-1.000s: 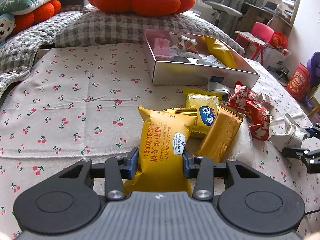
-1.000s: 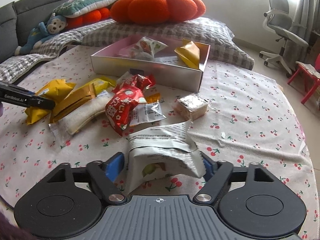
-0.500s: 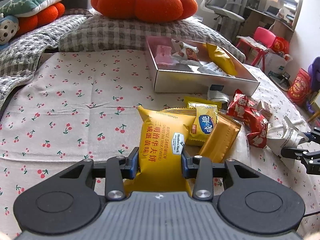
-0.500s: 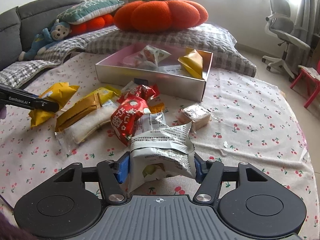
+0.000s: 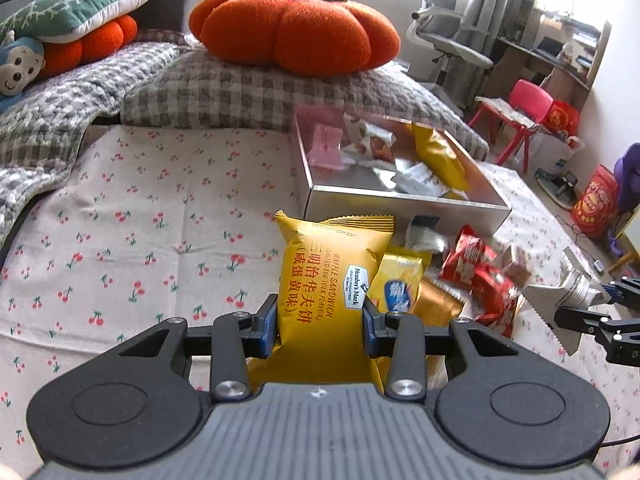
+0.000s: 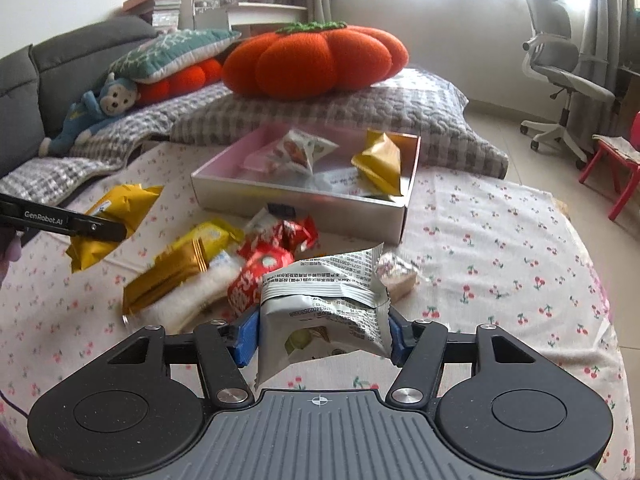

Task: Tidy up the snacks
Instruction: 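Carry the yellow and white packets into the box with both tools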

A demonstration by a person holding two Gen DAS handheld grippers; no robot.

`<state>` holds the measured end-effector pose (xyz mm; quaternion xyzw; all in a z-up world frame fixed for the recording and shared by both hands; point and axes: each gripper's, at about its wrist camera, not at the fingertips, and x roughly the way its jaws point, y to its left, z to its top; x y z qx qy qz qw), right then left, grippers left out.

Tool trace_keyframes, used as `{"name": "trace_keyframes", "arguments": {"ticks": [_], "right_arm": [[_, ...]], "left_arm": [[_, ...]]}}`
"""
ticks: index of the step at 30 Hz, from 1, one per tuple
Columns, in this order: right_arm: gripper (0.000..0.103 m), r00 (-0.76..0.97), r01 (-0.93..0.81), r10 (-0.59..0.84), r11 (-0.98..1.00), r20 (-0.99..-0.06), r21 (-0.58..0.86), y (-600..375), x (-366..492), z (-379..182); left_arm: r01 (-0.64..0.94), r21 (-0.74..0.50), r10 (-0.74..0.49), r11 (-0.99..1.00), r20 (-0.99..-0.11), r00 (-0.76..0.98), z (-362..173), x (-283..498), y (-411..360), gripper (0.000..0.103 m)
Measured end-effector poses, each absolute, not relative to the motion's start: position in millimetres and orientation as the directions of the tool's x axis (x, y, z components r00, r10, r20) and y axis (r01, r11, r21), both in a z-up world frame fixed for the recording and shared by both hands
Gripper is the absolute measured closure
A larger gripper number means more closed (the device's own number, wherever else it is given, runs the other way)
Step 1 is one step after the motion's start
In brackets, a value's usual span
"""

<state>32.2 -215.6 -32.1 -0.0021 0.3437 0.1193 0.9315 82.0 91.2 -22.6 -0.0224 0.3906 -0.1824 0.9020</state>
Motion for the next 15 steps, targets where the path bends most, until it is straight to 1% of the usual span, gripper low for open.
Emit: {"name": "trace_keyframes", "arguments": {"ticks": [8, 15], "right_arm": [[0.043, 0.751, -0.183, 0.208, 0.977, -0.626, 0.106, -215.5, 47.1, -19.7], [0.043, 0.754, -0.139, 0.223, 0.973, -0.617, 0.182, -219.4, 68.4, -8.4]], "left_arm": [[0.281, -0.208, -0.343, 0.937, -0.698, 0.628, -4.5, 99.4, 81.8, 0.067], [0.256, -0.223, -0.337, 0.94, -0.705, 0.624, 1.6, 116.1, 68.8, 0.067]]}}
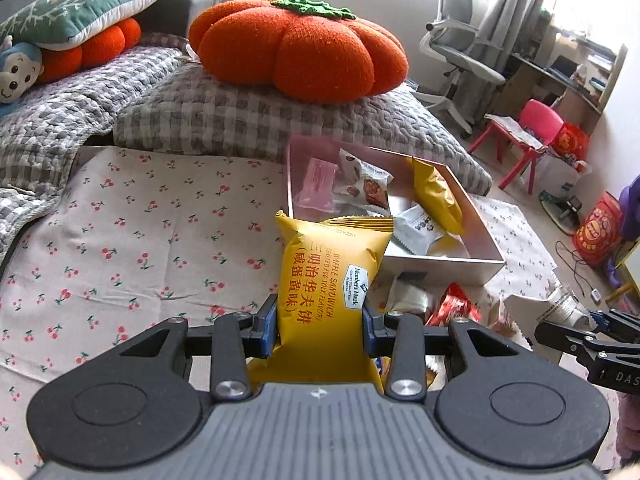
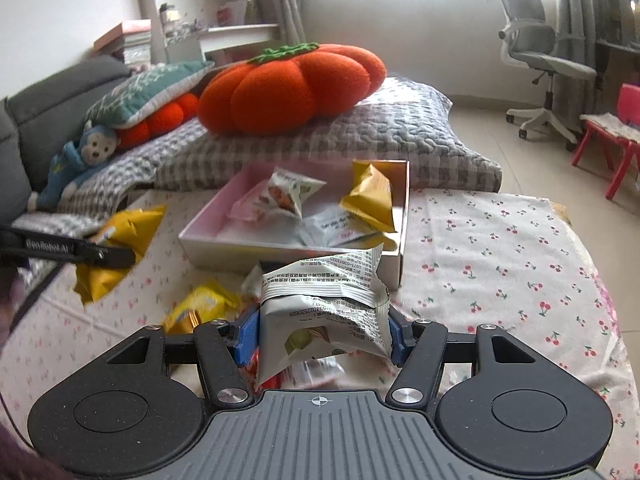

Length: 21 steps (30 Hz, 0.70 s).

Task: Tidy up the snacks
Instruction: 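Carry the yellow and white packets into the box with both tools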

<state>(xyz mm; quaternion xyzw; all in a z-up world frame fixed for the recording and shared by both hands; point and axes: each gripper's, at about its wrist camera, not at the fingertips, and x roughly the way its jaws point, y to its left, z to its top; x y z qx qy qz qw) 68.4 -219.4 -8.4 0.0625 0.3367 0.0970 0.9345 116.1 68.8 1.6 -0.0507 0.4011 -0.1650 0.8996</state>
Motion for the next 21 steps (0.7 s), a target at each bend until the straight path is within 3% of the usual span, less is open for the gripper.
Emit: {"name": "trace_keyframes", "arguments": {"ticks": [10, 21], "right_arm": [[0.043, 0.744, -0.069, 0.209, 0.969, -0.635, 0.238, -222.5, 102.4, -6.6], [0.043, 0.708, -0.013, 0.22, 0.954, -0.671, 0.299, -235.5, 155.9, -6.6]], "left_arm": [[0.176, -0.3, -0.343, 0.937, -0.709, 0.617, -1.5, 147.7, 52.1, 0.067], [0.193, -0.264, -0.327, 0.945, -0.736, 0.593, -15.0, 198.2, 17.6, 0.067]]}}
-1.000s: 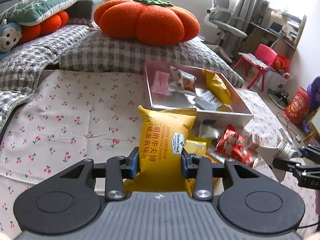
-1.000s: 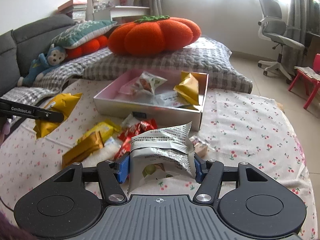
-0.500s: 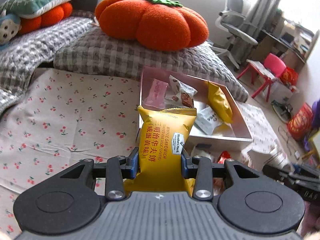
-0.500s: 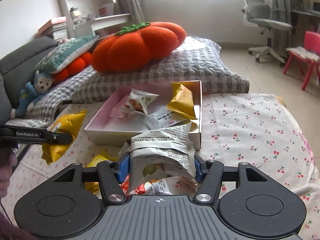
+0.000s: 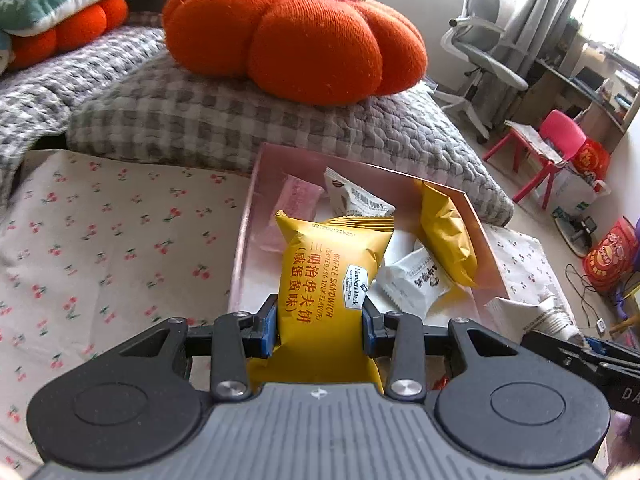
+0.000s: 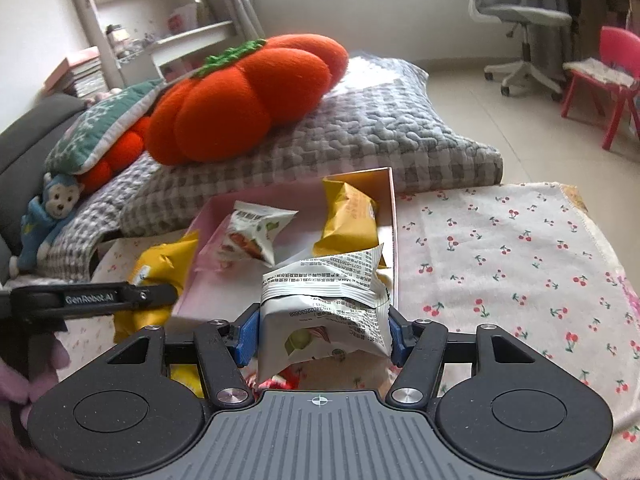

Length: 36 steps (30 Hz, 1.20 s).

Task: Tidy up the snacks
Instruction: 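Carry the yellow and white packets into the box with both tools, then open both tools to drop the packets in the box and withdraw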

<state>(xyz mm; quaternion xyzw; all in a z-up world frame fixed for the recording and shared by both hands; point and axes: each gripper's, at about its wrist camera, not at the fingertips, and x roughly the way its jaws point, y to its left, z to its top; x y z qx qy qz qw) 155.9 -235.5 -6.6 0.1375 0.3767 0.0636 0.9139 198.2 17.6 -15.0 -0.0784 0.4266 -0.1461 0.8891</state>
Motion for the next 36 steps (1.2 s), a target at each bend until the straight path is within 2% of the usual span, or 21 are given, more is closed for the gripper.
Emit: {"name": "trace_keyframes", "arguments": {"ticks": [21, 29, 36], "right_arm": [[0.043, 0.64, 0.079, 0.171, 0.955, -0.749, 0.285, -218.5, 221.5, -37.9], [0.042, 0.638, 0.091, 0.159, 0.956, -0.754, 0.279, -219.9, 224.9, -44.6], [0.041, 0.643, 0.089, 0.135, 0.965, -0.754, 0.248, -216.1, 223.3, -44.2]], "left_arm": [[0.191, -0.288, -0.345, 0.938, -0.738, 0.579, -45.6, 238.1, 23.0, 0.068], [0.249, -0.182, -0.3, 0.951, -0.729, 0.615, -45.6, 230.6, 10.1, 0.067], [0.266, -0.156, -0.293, 0.951, -0.73, 0.617, -45.7, 227.2, 8.0, 0.064]]}}
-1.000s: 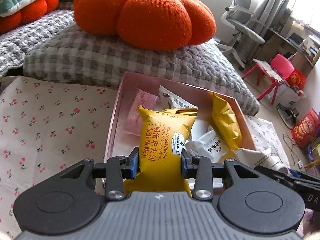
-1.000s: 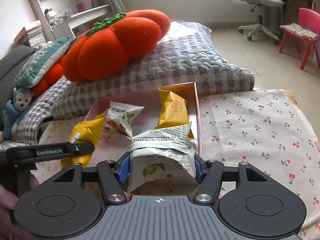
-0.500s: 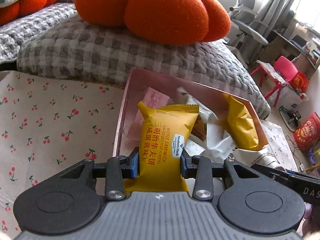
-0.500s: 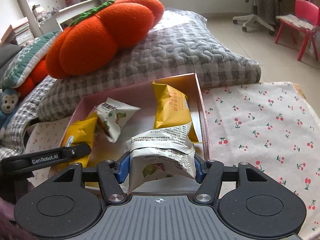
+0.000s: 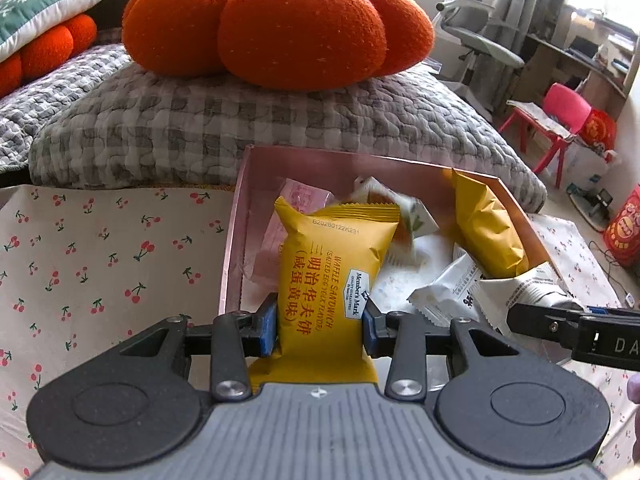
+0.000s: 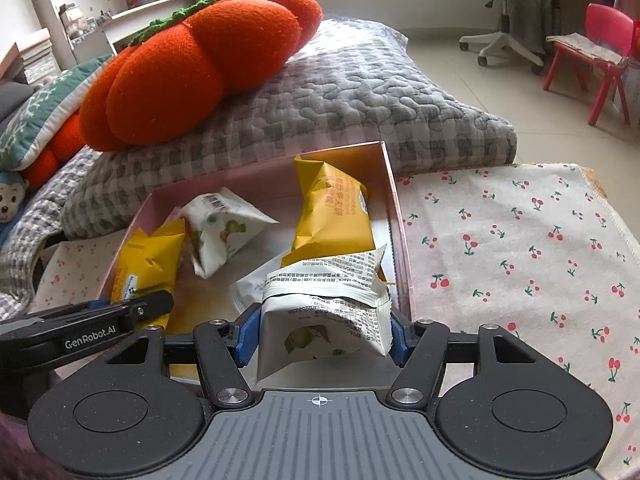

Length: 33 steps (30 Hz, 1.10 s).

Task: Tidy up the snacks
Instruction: 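Open both tools to drop the packets in the box and withdraw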

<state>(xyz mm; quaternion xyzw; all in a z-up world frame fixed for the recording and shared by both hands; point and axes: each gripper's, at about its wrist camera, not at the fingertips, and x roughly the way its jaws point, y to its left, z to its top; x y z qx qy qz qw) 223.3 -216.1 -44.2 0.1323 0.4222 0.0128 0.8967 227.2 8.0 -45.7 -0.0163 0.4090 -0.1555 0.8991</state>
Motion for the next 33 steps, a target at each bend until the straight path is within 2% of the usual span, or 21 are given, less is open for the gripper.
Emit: {"name": "trace_keyframes", "arguments": {"ticks": [4, 6, 8, 21, 29, 33], "right_arm": [[0.039, 0.646, 0.092, 0.135, 0.963, -0.752, 0.252, -215.7, 221.6, -42.4], [0.038, 0.646, 0.085, 0.146, 0.962, -0.75, 0.261, -215.9, 220.3, -40.4], [0.028, 0.653, 0.081, 0.155, 0.959, -0.742, 0.272, -216.3, 217.6, -37.2], [0.014, 0.698, 0.013, 0.179, 0.965, -0.694, 0.261, -217.1, 180.2, 2.6], [0.009, 0.713, -0.04, 0.203, 0.967, -0.671, 0.25, -219.7, 139.6, 16.2], [0.007, 0.716, -0.064, 0.21, 0.969, -0.665, 0.237, -222.4, 120.6, 17.3]], "left_arm": [[0.266, -0.17, -0.303, 0.949, -0.728, 0.615, -44.8, 226.1, 8.1, 0.061], [0.272, -0.177, -0.312, 0.946, -0.724, 0.615, -43.1, 224.9, 8.1, 0.052], [0.278, -0.179, -0.318, 0.944, -0.722, 0.615, -40.9, 222.7, 7.7, 0.043], [0.289, -0.175, -0.325, 0.941, -0.703, 0.633, -12.3, 196.5, 10.5, 0.012], [0.285, -0.142, -0.297, 0.948, -0.719, 0.628, -5.6, 165.3, 20.6, 0.001], [0.282, -0.107, -0.267, 0.954, -0.731, 0.628, -4.5, 154.0, 22.4, 0.001]]}}
